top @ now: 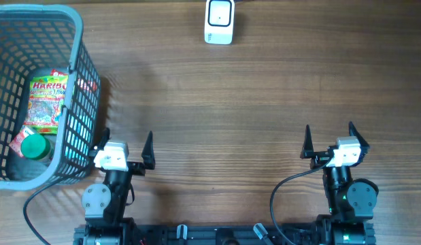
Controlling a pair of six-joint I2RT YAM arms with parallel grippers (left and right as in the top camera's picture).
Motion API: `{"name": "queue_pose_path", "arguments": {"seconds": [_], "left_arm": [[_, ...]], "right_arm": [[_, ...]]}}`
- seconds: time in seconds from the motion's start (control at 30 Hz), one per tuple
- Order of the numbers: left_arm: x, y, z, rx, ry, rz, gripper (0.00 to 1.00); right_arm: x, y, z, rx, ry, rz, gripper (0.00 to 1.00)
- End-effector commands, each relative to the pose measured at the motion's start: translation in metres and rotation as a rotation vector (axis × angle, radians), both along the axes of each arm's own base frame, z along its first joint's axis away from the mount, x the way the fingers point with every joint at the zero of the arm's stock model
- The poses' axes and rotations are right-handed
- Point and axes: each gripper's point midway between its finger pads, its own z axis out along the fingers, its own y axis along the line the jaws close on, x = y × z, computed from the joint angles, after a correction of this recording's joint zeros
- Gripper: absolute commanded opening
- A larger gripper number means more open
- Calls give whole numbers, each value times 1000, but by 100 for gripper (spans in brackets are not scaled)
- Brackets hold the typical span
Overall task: Scan the item barcode
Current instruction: 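Move the left gripper over the grey basket and lower into it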
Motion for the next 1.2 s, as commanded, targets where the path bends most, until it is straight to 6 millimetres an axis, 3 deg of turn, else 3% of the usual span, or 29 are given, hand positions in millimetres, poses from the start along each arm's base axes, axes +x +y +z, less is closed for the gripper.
{"name": "queue_pose_path", "arguments": {"seconds": [0.0, 0.13, 0.33, 0.4, 0.5, 0.57, 0.73, 0.8, 0.87, 1.03, 1.1, 1.17], "left_arm": [[-3, -22, 1, -17, -12, -127, 100], [-9, -39, 5, -81, -6, -227, 100], [-14, -40, 39, -179, -6, -227, 100], [-12, -40, 48, -185, 55, -221, 100], [-2, -40, 78, -200, 206, -208, 100], [1, -57, 94, -235, 334, -300, 100], [11, -72, 71, -341, 557, -355, 100], [13, -72, 75, -349, 585, -350, 100], [16, -72, 95, -349, 589, -349, 100], [36, -66, 200, -316, 490, -325, 100], [49, -37, 226, -300, 469, -140, 100], [50, 10, 249, -280, 457, 155, 100]], "right_arm": [[0, -1, 0, -13, -2, -7, 100], [0, -1, 0, -14, -2, -7, 100], [0, -1, 0, -13, -2, -7, 100], [0, -1, 0, -13, -2, -7, 100], [0, -1, 0, -13, -2, -7, 100], [0, -1, 0, -13, -2, -7, 100], [0, -1, 0, -13, -2, -7, 100], [0, -1, 0, -13, -2, -7, 100], [0, -1, 0, -13, -2, -7, 100], [0, -1, 0, -13, -2, -7, 100], [0, -1, 0, -13, -2, -7, 100], [0, -1, 0, -13, -2, -7, 100]]}}
